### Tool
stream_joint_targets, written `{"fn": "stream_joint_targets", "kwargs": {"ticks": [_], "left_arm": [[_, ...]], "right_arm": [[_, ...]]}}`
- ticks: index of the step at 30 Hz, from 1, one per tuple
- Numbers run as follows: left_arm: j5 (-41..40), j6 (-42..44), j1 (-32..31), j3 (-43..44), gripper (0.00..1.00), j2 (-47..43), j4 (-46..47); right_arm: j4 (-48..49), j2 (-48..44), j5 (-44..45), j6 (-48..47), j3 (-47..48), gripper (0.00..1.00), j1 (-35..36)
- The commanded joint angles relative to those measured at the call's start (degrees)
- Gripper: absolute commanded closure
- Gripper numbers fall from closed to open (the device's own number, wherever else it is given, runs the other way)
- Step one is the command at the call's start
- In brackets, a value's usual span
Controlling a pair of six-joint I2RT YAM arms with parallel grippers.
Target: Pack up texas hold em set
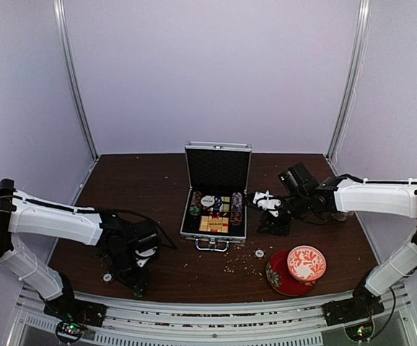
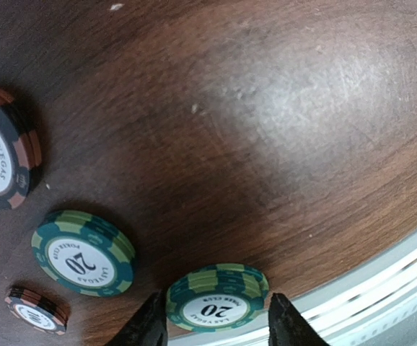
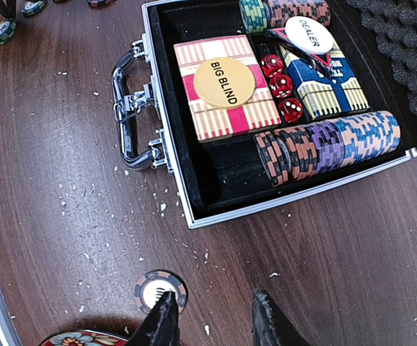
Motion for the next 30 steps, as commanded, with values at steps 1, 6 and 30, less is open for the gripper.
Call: {"fn": "stream_joint_targets", "kwargs": {"ticks": [1,6,30], "left_arm": [[-0.93,-0.54,-0.42,1.14,0.49,-1.53,-0.98],[-0.56,-1.70,-0.58,0.02,0.46,-1.25,-1.32],[-3.52,-3.65,-5.12,1.09,0.53,6.03,1.02]], "right_arm": [[-0.39,0.24,-0.64,-0.22,1.14,0.64,-0.17],[-0.39,0.20,-0.64,-0.29,1.10,0.64,-0.16],[-0.72,0.77,-0.81,-0.34,1.23,0.63,-0.18]]}}
